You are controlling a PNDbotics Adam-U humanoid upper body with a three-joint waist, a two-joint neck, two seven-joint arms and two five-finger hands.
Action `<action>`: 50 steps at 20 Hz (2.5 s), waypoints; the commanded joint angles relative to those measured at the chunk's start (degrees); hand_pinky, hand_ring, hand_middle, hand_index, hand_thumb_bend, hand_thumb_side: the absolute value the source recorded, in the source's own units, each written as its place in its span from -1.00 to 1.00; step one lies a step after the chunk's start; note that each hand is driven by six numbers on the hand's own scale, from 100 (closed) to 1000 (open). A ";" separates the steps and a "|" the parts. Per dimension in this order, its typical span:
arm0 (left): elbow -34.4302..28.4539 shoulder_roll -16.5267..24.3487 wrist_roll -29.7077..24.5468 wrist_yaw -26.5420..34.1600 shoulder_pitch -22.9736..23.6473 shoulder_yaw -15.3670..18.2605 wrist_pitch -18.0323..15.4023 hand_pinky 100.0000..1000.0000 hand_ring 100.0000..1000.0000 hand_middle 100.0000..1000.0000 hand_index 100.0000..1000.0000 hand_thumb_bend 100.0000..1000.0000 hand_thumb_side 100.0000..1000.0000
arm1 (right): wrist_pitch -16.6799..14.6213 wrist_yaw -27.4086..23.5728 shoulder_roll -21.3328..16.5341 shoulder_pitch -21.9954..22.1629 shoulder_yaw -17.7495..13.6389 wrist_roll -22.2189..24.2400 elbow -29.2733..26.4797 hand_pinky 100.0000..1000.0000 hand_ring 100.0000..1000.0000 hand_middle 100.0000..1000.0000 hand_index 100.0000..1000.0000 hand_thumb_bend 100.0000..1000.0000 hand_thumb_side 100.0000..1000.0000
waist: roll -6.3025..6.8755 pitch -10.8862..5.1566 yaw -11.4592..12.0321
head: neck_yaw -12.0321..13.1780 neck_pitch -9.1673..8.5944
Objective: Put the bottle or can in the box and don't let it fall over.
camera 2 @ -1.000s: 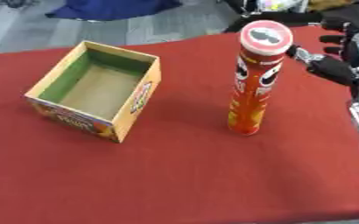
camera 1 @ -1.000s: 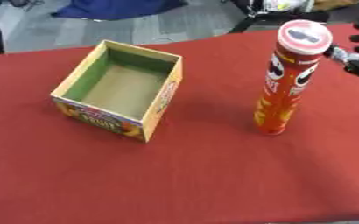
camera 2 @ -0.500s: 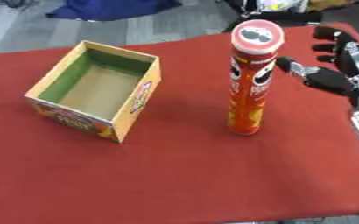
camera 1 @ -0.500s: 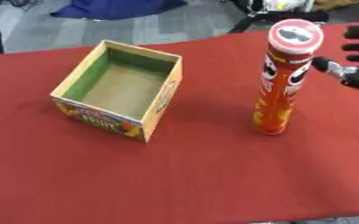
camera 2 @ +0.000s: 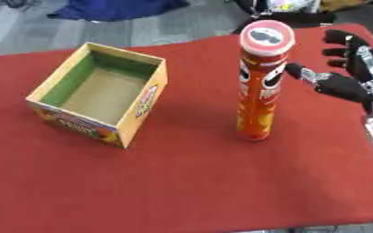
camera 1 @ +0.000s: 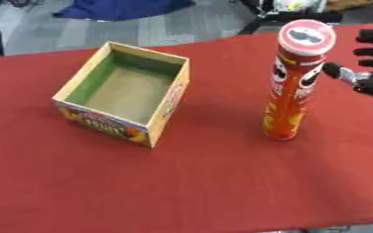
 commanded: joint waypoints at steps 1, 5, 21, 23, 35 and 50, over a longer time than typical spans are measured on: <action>-0.96 1.40 0.02 -0.46 -0.30 0.71 0.02 0.48 0.59 0.47 0.60 -0.06 0.56 | -0.52 0.13 -1.78 -0.11 -1.38 -0.47 -0.45 0.64 0.68 0.71 0.78 0.29 -0.42 | -0.04 -0.44 -0.10 | 0.26 0.03; -0.96 1.44 0.04 -0.47 -0.30 0.72 0.03 0.48 0.59 0.47 0.60 -0.06 0.55 | -2.31 -1.16 -1.86 0.45 -1.77 1.83 -0.38 0.65 0.71 0.74 0.81 0.30 -0.42 | -0.04 -0.46 -0.20 | 0.29 -0.01; -0.87 1.39 0.01 -0.43 -0.21 0.73 0.02 0.48 0.59 0.47 0.60 -0.06 0.54 | -5.97 -4.65 -2.68 2.96 -1.42 7.84 -0.80 0.66 0.74 0.76 0.83 0.33 -0.43 | -0.01 -0.51 -0.54 | 0.28 0.24; -0.85 1.36 0.00 -0.41 -0.22 0.70 0.03 0.48 0.59 0.47 0.60 -0.07 0.54 | -6.34 -4.79 -2.48 3.30 -1.13 8.45 -0.90 0.66 0.75 0.78 0.84 0.35 -0.43 | -0.02 -0.51 -0.52 | 0.23 0.24; -0.86 1.23 -0.19 -0.32 -0.55 0.48 0.08 0.48 0.58 0.47 0.60 -0.07 0.54 | -7.03 -4.55 -1.19 2.22 1.20 11.27 -0.72 0.66 0.77 0.79 0.86 0.38 -0.44 | -0.02 -0.28 0.03 | -0.07 0.14; -0.82 0.95 -0.20 -0.23 -0.58 0.34 0.09 0.48 0.58 0.46 0.59 -0.07 0.54 | -7.03 -4.56 0.77 -0.94 3.27 12.51 0.27 0.66 0.78 0.80 0.88 0.45 -0.36 | 0.00 0.00 0.34 | -0.47 -0.22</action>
